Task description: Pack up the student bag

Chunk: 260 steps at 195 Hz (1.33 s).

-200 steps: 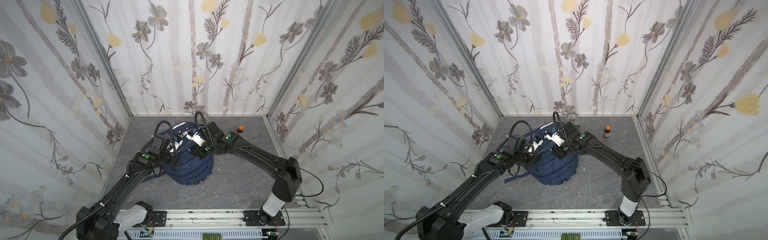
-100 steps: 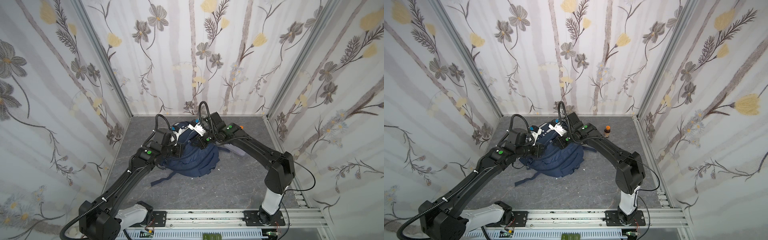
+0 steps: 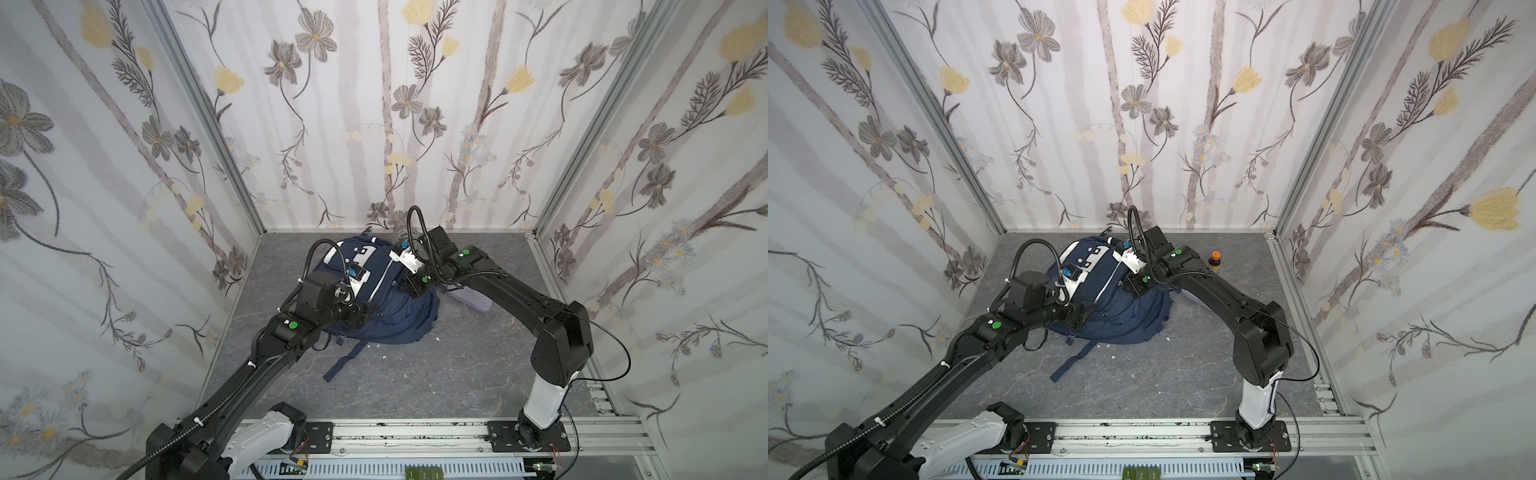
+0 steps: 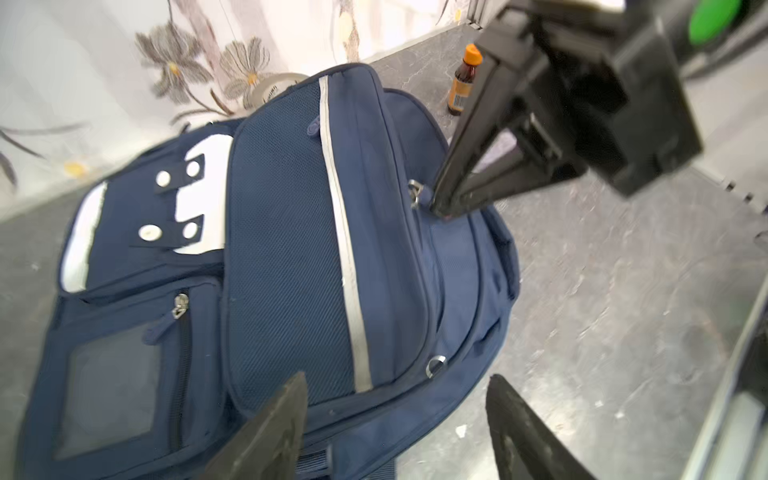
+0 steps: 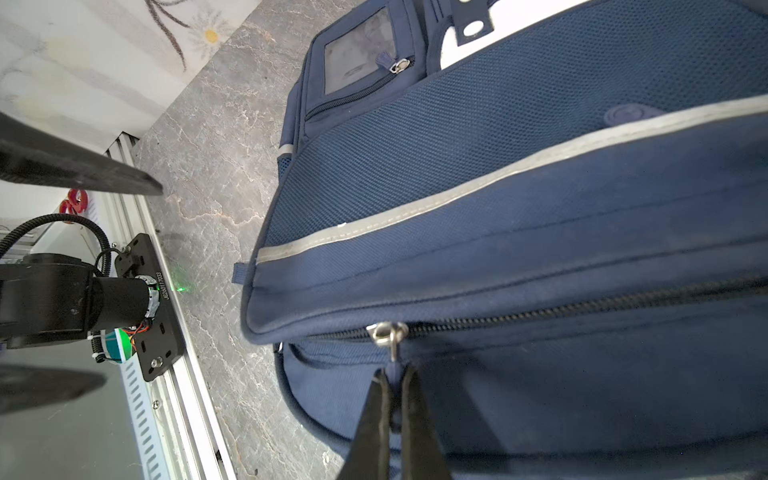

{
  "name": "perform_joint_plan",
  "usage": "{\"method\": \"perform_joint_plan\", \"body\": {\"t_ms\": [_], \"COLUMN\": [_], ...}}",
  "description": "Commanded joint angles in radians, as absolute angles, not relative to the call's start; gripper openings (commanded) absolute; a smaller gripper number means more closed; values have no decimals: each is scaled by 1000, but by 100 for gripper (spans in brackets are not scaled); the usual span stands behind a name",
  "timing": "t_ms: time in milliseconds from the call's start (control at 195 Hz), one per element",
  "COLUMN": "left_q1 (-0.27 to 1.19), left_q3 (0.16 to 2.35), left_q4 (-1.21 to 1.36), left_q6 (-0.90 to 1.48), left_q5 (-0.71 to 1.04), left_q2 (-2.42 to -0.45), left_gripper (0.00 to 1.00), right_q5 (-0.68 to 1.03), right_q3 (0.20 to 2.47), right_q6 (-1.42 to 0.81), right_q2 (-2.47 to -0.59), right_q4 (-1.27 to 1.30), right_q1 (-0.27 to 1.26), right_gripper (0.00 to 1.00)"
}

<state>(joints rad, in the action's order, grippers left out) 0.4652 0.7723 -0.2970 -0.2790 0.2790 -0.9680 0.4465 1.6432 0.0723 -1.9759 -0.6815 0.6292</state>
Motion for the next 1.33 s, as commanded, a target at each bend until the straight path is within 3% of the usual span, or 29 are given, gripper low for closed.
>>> {"method": "perform_joint_plan", "body": {"t_ms": [0, 261, 425, 579, 763, 1326], "left_q1": [435, 412, 407, 403, 402, 416], "left_q3": [683, 699, 721, 732, 722, 850], "left_q4": [-173, -157, -103, -85, -70, -104], "left_q6": [-580, -730, -760, -773, -769, -251], "left_q5": [284, 278, 283, 294, 297, 368], "left_q2": [-920, -1065, -1144, -1186, -1190, -1202], "left_gripper": [67, 65, 57, 37, 0, 0], "right_q5": [462, 478, 489, 503, 520, 562], "right_q3": [1645, 1643, 1634, 1622, 1625, 1494], "right_q6": [105, 135, 144, 148, 143, -87], "right_q2": [-1965, -1963, -1963, -1963, -1962, -1862], "right_q4": [-654, -690, -695, -694, -692, -502], "right_q1": [622, 614, 611, 612, 613, 799], "right_gripper": [0, 0, 0, 0, 0, 0]}}
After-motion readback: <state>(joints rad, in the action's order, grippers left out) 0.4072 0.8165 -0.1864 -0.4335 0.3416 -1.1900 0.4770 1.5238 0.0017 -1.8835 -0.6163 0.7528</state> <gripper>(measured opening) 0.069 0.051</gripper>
